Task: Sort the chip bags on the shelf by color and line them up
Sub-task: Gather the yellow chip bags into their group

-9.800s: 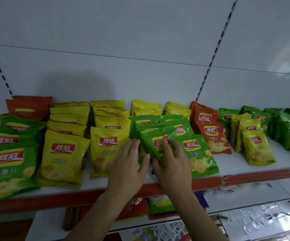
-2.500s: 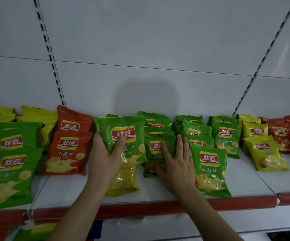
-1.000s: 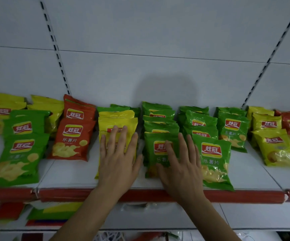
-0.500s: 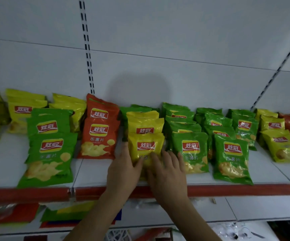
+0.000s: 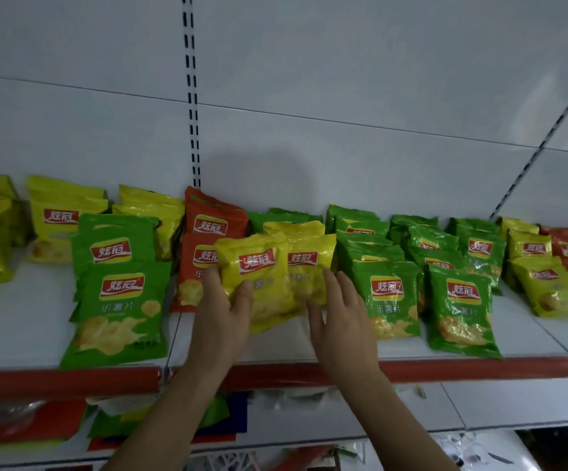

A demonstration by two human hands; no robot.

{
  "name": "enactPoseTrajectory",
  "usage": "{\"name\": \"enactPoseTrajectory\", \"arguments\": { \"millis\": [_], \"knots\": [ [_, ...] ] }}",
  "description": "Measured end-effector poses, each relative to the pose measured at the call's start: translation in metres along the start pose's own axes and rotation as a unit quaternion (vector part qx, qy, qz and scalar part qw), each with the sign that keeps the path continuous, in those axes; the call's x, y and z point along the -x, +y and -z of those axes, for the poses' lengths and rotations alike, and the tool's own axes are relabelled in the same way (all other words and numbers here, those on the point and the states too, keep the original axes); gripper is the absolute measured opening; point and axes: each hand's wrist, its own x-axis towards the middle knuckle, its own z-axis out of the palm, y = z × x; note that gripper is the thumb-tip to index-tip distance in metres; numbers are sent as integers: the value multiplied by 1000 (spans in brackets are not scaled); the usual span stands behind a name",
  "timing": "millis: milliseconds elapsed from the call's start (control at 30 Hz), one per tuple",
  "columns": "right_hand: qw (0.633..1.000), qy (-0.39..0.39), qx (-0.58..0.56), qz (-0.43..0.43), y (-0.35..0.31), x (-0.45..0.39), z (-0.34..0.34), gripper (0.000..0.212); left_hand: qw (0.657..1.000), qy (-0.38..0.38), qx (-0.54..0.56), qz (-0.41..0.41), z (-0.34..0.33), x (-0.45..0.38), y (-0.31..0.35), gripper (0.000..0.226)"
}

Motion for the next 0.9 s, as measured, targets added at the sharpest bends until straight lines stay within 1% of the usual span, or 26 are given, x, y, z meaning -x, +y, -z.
{"name": "enactPoseTrajectory", "arguments": {
  "millis": [67,133,200,267,333,433,533,600,633,700,733,800,833,900],
  "knots": [
    [999,-41,22,-28,2,-13,-8,73,1000,20,-16,0,9,-2,-1,45],
    [996,-65,32,-42,-1,-25,-16,84,999,29,-20,2,16,-5,-4,51],
    [995,-73,36,-52,-3,-34,-26,90,999,40,-34,16,21,-9,-8,56],
    [995,-67,47,-49,-3,-38,-33,93,997,50,-43,27,23,-11,-9,53],
    [998,-42,34,-25,1,-39,-33,89,997,53,-51,37,24,-11,-7,50],
    [998,2,-55,13,1,-37,-19,78,994,67,-73,41,25,-13,-5,49],
    [985,66,-157,7,-1,-37,10,69,993,81,-80,44,26,-19,-7,46],
    [972,100,-214,-6,-3,-37,27,63,994,71,-70,51,23,-22,-5,46],
    [965,101,-242,-9,-5,-37,32,62,994,66,-63,53,21,-23,-4,47],
    [956,71,-285,3,-14,-34,34,61,997,54,-16,60,16,-22,4,49],
    [957,48,-286,17,-19,-31,31,62,997,43,9,67,12,-21,11,45],
    [967,9,-251,48,-29,-23,21,61,995,11,63,79,2,-17,22,31],
    [970,1,-234,60,-32,-19,15,60,993,2,87,80,-3,-15,27,34],
    [971,-3,-224,87,-33,-15,9,59,993,-10,99,67,-7,-15,29,64]
  ]
}}
